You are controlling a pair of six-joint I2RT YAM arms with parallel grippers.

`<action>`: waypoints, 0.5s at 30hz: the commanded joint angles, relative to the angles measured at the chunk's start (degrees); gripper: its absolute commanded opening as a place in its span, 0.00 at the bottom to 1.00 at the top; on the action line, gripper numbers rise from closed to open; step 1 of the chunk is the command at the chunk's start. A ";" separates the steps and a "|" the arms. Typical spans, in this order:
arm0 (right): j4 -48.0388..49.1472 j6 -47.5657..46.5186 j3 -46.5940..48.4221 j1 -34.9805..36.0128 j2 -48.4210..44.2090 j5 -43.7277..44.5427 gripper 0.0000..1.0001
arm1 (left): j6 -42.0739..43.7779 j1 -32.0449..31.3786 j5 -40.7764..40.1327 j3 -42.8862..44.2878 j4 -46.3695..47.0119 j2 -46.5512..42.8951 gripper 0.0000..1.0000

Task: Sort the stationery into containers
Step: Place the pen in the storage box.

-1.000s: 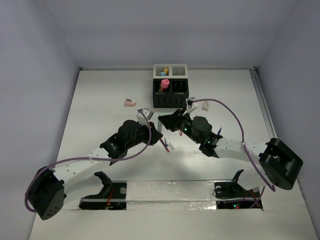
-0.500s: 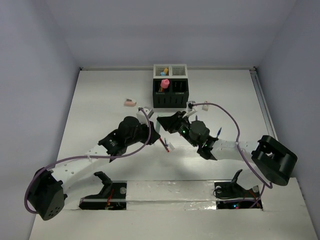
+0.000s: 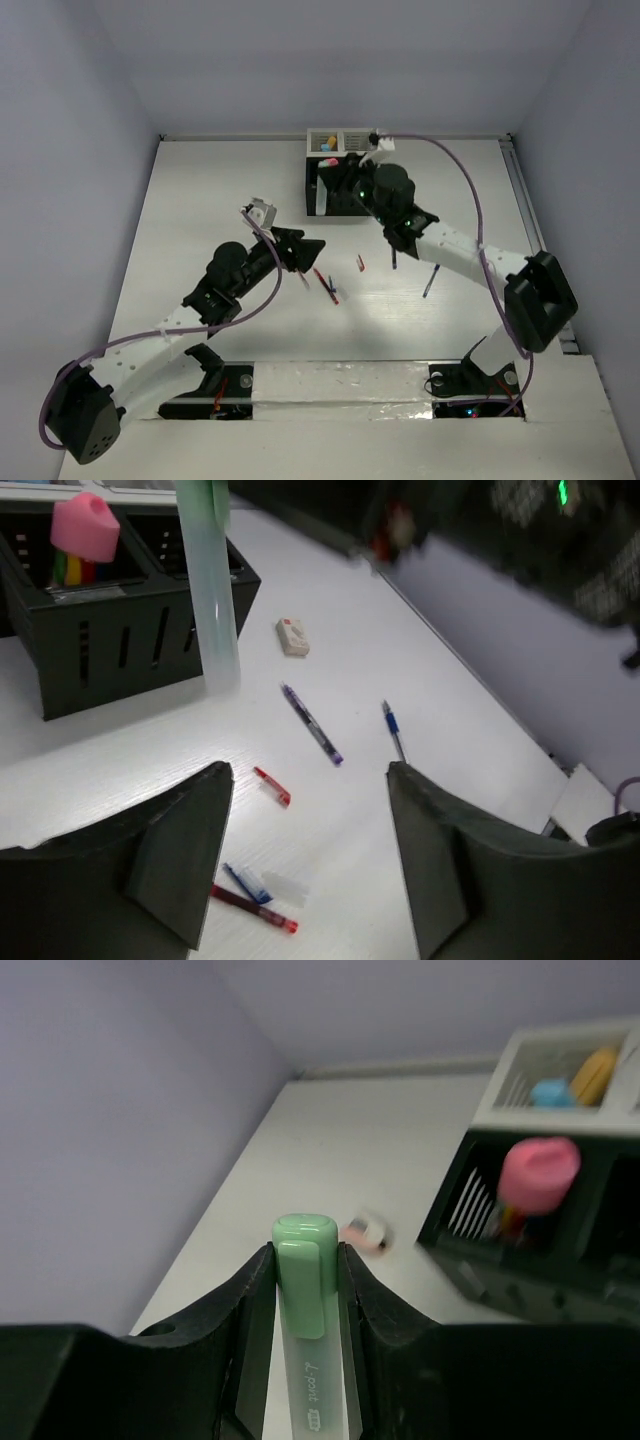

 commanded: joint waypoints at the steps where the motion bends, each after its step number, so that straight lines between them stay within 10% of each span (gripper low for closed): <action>1: -2.12 -6.10 11.69 -4.39 4.78 -1.18 0.00 | 1.08 -0.02 -2.22 -4.33 5.37 -3.99 0.64; 10: -0.71 -11.73 34.30 -11.17 24.01 1.10 0.00 | 1.79 -0.55 -6.89 -9.35 5.02 -13.14 0.98; 15: 0.26 -14.19 49.69 -13.89 34.84 1.28 0.00 | -0.50 -0.55 -17.60 -10.85 1.34 -18.50 0.99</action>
